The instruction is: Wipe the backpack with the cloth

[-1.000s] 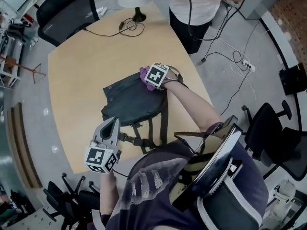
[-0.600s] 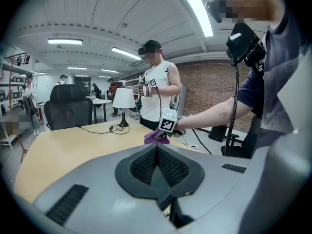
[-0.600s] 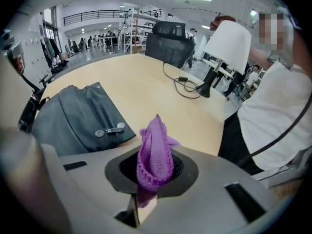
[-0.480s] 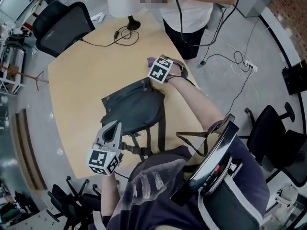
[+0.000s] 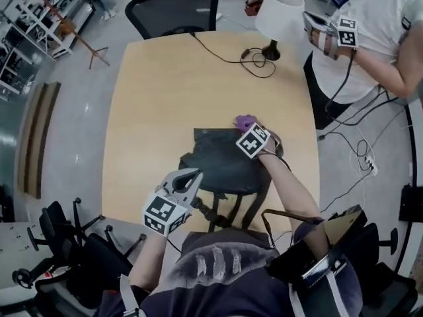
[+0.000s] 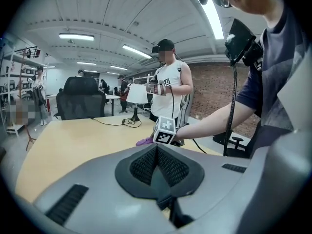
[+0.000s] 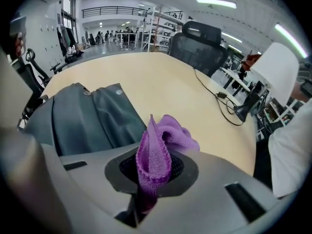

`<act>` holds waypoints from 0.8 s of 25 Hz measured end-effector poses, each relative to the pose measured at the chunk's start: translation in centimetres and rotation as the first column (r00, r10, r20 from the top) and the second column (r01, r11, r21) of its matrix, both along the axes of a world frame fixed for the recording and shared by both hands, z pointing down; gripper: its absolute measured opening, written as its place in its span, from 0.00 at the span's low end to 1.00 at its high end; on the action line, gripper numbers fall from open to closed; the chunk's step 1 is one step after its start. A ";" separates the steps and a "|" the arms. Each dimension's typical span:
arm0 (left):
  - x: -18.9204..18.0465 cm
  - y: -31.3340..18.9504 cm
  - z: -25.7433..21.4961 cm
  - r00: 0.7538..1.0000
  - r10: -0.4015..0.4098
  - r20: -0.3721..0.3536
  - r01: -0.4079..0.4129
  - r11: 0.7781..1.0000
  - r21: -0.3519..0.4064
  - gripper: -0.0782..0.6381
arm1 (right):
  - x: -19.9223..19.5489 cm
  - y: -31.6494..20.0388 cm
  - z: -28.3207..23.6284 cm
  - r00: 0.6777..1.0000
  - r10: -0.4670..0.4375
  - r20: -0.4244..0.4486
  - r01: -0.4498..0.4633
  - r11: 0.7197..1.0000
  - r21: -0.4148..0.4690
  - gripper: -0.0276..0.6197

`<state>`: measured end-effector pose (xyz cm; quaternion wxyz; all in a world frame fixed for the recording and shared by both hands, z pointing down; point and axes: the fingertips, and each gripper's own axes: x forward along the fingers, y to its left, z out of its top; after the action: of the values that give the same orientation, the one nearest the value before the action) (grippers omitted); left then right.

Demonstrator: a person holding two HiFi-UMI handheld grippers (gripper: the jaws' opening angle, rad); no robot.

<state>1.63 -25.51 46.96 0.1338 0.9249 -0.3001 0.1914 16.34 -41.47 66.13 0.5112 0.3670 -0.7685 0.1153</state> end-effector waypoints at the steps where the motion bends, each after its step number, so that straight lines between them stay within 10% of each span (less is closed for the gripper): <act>1: -0.8 -0.4 0.7 1.000 -0.002 -0.007 0.002 1.000 -0.012 0.12 | -1.5 0.1 0.7 1.000 -0.014 0.009 0.015 1.000 -0.021 0.09; 11: -12.7 -0.1 0.8 0.994 -0.083 -0.072 0.080 0.996 -0.042 0.12 | -15.3 4.2 0.6 0.989 -0.146 -0.018 0.142 0.979 -0.144 0.09; 20: -16.6 -0.6 0.7 0.991 -0.106 -0.082 0.104 0.994 -0.033 0.12 | -25.3 4.3 -2.1 0.941 -0.163 0.298 0.220 0.960 -0.171 0.09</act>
<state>-15.01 -26.15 47.65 0.1694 0.9130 -0.3398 0.1493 -8.91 -37.14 64.04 0.4404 0.2163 -0.8497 0.1932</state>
